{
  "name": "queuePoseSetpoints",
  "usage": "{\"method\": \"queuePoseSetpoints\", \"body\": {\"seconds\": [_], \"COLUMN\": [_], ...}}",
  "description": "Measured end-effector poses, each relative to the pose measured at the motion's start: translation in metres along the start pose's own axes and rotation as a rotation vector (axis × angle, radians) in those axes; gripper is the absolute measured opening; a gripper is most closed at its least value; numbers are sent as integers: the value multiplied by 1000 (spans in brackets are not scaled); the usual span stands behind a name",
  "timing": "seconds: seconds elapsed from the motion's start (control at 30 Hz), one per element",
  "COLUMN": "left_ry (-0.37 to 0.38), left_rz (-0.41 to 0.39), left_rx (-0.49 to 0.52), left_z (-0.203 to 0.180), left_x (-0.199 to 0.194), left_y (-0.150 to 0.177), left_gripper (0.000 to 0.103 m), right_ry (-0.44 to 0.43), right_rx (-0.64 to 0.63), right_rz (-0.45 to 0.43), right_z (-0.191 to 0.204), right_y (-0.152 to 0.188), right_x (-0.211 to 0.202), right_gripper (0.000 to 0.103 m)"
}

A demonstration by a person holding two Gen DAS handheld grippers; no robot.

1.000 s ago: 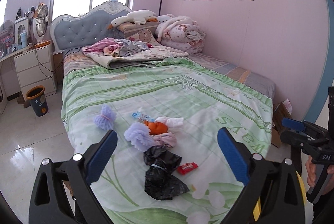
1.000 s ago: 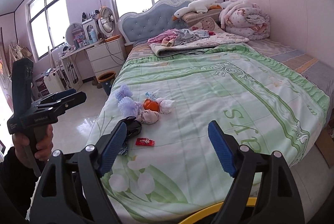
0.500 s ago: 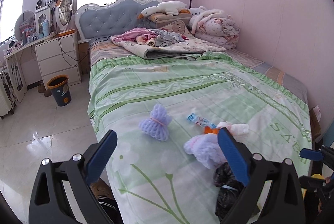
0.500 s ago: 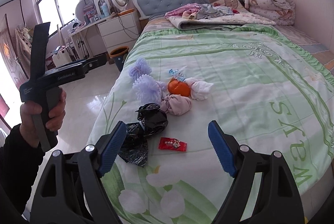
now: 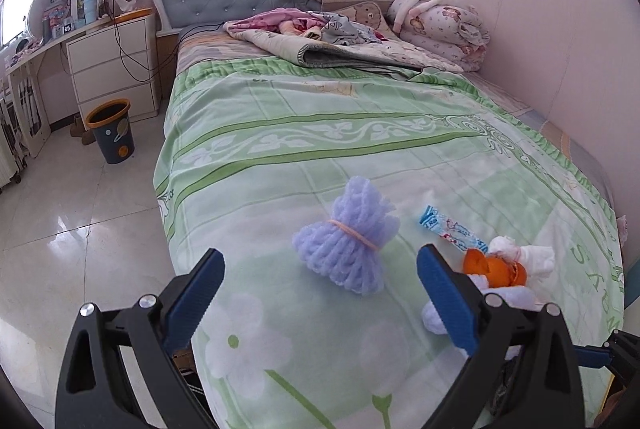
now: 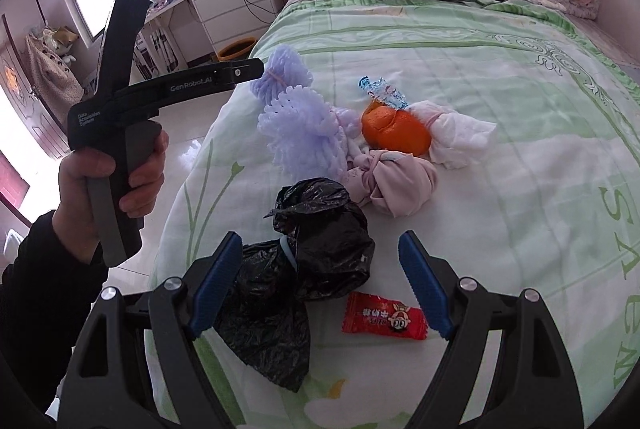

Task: Collect trash
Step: 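Move both grippers back toward the remaining trash on the bed, then grasp the black plastic bag with the right gripper while the left gripper grasps the purple mesh net, then carry the black bag and purple mesh net over the yellow bin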

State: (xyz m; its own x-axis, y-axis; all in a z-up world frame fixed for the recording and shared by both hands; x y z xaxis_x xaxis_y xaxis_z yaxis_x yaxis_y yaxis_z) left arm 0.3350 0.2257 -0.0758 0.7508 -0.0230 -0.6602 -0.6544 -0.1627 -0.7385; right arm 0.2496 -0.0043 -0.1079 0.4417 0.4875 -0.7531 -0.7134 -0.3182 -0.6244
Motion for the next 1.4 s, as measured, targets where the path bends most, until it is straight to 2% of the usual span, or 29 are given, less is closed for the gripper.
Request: {"method": "queuePoseSetpoints", "body": {"seconds": [0.17, 0.27, 0.4, 0.47, 0.6, 0.77, 0.97, 1.13, 1.4], "left_ry": [15, 5, 27, 42, 58, 80, 101, 73, 71], "left_rz": [38, 72, 101, 100, 93, 57, -15, -59, -75], "left_rx": [-8, -17, -16, -11, -31, -79, -85, -67, -43], "left_z": [0, 0, -3, -5, -3, 4, 7, 6, -5], "left_x": [28, 43, 54, 54, 54, 41, -1, -38, -92], "left_y": [-2, -2, 2, 1, 1, 0, 0, 9, 41], "left_gripper": [93, 78, 61, 52, 47, 44, 44, 44, 44], "right_ry": [-1, -3, -9, -7, 2, -6, -2, 0, -11], "right_rx": [-18, -41, -60, -66, -68, -71, -66, -37, 5], "right_rz": [62, 88, 106, 110, 108, 87, 30, -3, -49], "right_z": [7, 13, 19, 21, 25, 29, 29, 25, 23], "right_y": [-2, -2, -3, -5, -9, -7, 0, 9, 21], "right_x": [22, 31, 42, 47, 54, 46, 12, -15, -53], "right_gripper": [71, 68, 62, 55, 42, 30, 30, 30, 30]}}
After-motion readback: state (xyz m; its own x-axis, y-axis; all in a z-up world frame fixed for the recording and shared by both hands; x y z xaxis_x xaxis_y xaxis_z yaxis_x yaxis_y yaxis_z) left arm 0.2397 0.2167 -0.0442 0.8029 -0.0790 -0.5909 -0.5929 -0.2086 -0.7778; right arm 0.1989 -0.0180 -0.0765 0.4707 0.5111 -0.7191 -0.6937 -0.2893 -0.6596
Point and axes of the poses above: each gripper's, at about its wrist camera, not at the fingertips, and x roughly the way its jaws point, z to its left, y to its underside, the point moved 1 cm from there along x, roughly the way its jaws point
